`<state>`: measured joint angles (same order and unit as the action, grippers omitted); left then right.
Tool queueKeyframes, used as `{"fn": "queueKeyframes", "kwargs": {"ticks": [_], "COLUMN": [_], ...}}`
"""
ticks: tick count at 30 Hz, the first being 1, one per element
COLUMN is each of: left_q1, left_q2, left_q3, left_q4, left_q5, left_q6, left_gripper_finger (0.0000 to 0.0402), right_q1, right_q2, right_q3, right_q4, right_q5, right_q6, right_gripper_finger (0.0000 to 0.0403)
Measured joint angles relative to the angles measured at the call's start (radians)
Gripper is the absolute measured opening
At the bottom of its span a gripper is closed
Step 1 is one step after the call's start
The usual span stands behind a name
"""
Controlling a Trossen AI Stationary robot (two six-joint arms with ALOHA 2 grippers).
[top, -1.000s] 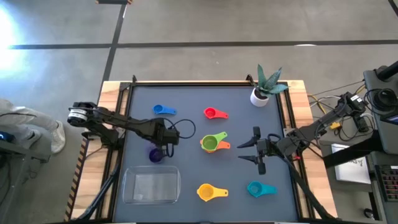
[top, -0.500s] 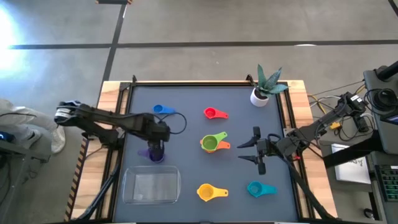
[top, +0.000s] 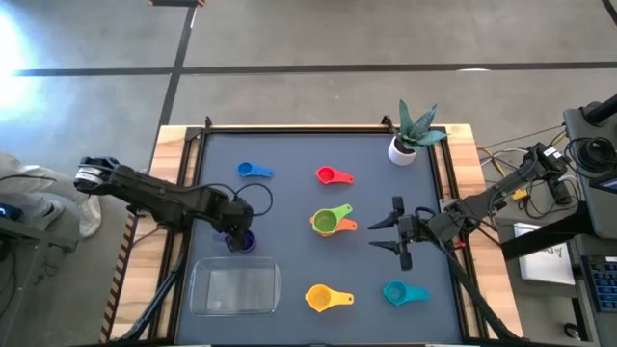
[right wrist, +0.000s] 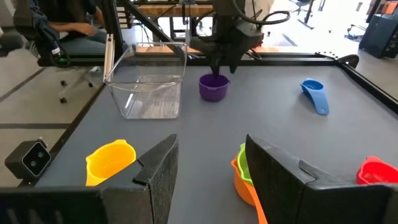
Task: Nest measuring cups in basket
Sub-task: Stack the violet measuring cup on top of the green measuring cup
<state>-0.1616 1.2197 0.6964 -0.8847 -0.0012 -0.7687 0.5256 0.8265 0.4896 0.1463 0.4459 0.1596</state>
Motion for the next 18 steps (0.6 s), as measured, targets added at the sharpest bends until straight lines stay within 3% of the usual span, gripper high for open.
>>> {"fn": "queueKeyframes", "kwargs": {"ticks": [6,9,12,16,18], "left_q1": [-0.001,-0.001,0.000,0.000,0.004], "left_q2": [0.065,0.124,0.195,0.284,0.316], "left_q3": [-0.008,-0.007,0.004,0.070,0.133], "left_q4": [0.028,0.028,0.027,0.000,-0.031], "left_q5": [0.009,-0.013,-0.032,-0.028,-0.042], "left_q6": [0.012,0.047,0.118,0.245,0.298], "left_gripper_finger": [0.0238,0.0219,0.0166,0.0040,0.0016], "right_q1": [0.000,0.000,0.000,0.000,0.000], "right_q2": [0.000,0.000,0.000,0.000,0.000], "right_q3": [0.000,0.000,0.000,0.000,0.000], "right_q4": [0.000,0.000,0.000,0.000,0.000], "right_q5": [0.000,0.000,0.000,0.000,0.001], "right_q6": [0.005,0.005,0.005,0.005,0.005], "right_gripper_finger": [0.0176,0.0176,0.0176,0.0176,0.0176]}}
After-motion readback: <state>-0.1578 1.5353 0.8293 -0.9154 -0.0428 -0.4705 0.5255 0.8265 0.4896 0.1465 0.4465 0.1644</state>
